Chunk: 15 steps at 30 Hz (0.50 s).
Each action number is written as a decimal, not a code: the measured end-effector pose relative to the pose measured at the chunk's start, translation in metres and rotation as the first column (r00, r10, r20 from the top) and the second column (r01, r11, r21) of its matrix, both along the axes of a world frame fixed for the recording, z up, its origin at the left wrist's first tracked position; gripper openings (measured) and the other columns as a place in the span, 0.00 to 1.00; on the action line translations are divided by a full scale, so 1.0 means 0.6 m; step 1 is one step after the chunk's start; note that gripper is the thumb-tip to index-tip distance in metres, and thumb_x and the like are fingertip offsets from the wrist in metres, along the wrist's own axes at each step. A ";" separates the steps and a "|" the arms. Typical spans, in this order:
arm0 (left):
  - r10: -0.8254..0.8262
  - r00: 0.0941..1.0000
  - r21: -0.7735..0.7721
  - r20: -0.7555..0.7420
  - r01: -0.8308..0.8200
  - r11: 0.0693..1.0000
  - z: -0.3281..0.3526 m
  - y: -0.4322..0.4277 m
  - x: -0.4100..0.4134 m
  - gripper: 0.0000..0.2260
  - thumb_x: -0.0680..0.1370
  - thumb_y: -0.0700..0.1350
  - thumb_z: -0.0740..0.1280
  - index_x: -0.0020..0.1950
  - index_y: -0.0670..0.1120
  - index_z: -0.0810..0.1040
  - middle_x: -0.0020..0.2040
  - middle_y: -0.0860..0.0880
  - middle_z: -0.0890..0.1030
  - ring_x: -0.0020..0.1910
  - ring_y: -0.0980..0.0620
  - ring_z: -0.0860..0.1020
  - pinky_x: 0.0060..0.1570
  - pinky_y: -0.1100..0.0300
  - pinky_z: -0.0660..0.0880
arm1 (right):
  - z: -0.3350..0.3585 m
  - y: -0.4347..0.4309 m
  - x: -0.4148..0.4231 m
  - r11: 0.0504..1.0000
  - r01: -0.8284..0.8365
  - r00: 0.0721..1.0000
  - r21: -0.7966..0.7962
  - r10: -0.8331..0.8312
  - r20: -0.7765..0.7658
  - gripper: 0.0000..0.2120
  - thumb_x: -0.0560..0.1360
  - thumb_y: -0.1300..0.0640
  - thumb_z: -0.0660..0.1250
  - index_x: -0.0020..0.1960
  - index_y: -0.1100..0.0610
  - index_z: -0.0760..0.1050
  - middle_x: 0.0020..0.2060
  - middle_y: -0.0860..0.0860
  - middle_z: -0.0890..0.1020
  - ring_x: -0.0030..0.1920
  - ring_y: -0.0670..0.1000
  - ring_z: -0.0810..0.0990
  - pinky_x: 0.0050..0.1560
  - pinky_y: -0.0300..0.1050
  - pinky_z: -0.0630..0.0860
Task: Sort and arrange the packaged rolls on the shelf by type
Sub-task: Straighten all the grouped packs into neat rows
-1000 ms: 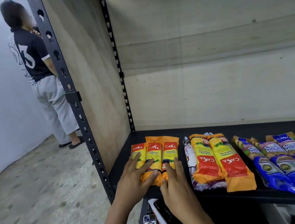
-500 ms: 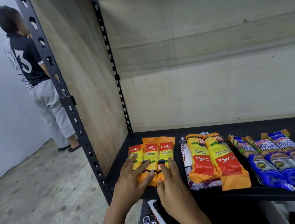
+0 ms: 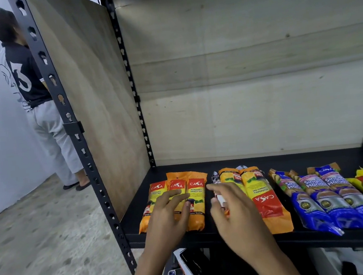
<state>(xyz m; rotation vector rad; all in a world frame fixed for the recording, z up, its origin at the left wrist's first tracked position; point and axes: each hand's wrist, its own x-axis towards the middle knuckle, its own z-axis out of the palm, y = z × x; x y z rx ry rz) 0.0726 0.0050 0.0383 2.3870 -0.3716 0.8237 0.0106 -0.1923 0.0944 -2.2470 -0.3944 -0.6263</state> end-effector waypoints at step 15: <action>-0.243 0.904 0.176 -0.352 0.319 0.931 0.087 -0.155 0.101 0.20 0.83 0.39 0.56 0.72 0.56 0.72 0.66 0.51 0.72 0.66 0.53 0.70 0.63 0.57 0.70 | 0.040 -0.238 0.068 0.983 0.167 0.790 -0.078 -0.181 -0.585 0.17 0.82 0.46 0.60 0.68 0.51 0.72 0.49 0.44 0.80 0.49 0.46 0.81 0.54 0.51 0.81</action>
